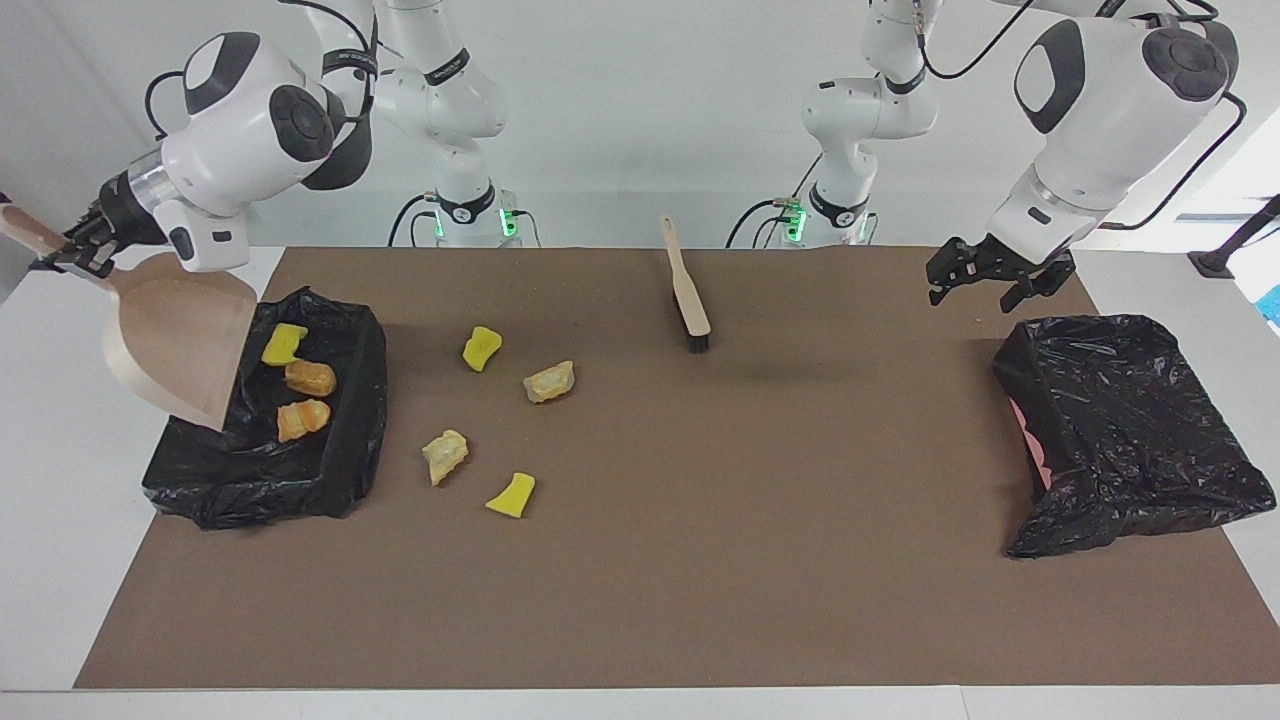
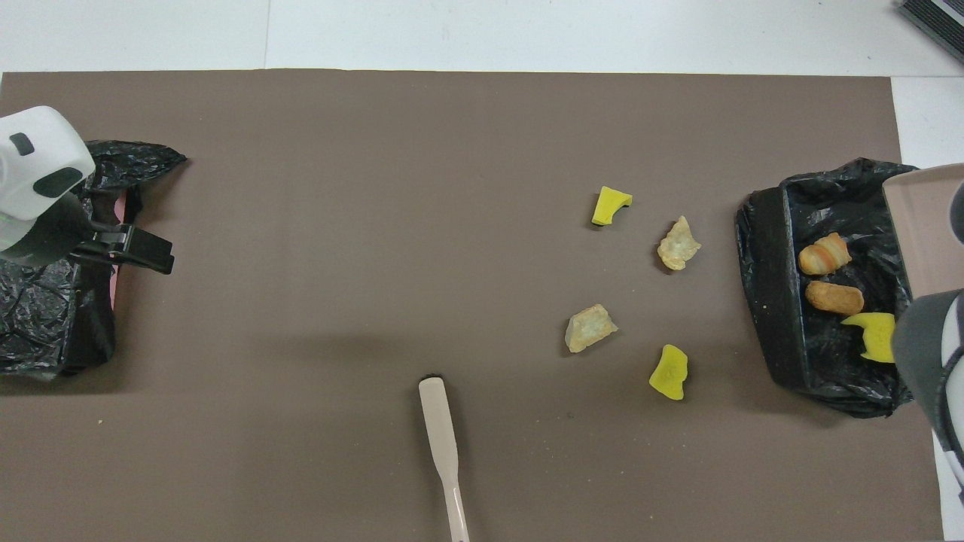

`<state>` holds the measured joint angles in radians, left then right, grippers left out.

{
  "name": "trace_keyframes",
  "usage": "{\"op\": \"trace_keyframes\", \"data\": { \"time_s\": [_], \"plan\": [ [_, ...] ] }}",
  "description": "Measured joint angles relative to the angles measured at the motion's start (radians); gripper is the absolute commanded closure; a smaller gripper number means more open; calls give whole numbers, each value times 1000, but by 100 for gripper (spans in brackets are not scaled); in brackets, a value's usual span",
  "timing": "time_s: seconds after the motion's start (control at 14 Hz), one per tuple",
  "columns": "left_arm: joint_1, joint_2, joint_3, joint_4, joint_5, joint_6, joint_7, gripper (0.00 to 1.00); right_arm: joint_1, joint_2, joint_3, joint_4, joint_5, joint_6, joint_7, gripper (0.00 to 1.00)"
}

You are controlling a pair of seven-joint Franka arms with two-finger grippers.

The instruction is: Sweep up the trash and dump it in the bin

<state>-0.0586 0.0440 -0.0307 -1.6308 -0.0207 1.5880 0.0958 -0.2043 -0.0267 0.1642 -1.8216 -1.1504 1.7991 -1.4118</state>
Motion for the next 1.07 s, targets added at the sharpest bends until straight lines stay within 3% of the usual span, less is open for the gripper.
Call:
{"op": "trace_keyframes", "data": {
  "time_s": [0.29,0.79,1.07],
  "plan": [
    [5,-1,3,29,24,-42,13,0,81,51,4,82,196,-64,131,100],
    [35,-2,6,37,29,-25,-21,0,223,128,10,182,568,-108,632,100],
    [28,-2,-10,38,25,13,-115,0,345,275,11,344,658,-189,960,100]
  ]
}}
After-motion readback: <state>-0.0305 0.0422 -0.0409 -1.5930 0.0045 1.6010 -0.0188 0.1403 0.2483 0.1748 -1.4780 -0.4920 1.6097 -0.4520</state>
